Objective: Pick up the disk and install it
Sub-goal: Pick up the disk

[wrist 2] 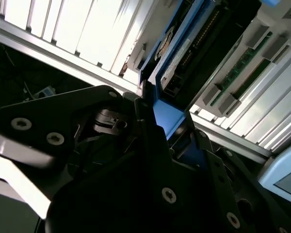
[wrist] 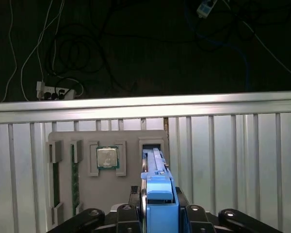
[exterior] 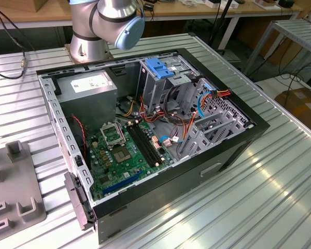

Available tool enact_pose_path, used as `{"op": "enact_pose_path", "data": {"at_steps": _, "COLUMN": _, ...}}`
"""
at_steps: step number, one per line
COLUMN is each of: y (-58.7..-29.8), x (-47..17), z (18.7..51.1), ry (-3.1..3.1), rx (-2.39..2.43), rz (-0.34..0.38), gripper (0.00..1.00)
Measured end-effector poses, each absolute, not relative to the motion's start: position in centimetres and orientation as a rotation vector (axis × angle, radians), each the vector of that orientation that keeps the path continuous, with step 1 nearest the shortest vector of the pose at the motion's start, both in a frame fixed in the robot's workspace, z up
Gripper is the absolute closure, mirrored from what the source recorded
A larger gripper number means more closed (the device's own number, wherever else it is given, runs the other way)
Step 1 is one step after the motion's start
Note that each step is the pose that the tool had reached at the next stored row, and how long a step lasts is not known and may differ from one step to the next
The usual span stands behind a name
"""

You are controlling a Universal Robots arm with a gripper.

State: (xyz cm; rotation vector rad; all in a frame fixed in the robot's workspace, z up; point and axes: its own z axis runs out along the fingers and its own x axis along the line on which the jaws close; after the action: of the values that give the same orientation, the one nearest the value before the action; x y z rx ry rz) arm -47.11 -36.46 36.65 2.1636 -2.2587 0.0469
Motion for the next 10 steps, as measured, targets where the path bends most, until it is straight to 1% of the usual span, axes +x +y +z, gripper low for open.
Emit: {"op": "enact_pose_path", "data": {"at_steps": 10, "y": -36.5, "x": -47.1, "z": 41.0, "ry": -2.257, "rx": 2.166, "rz": 0.047, "gripper": 0.63}}
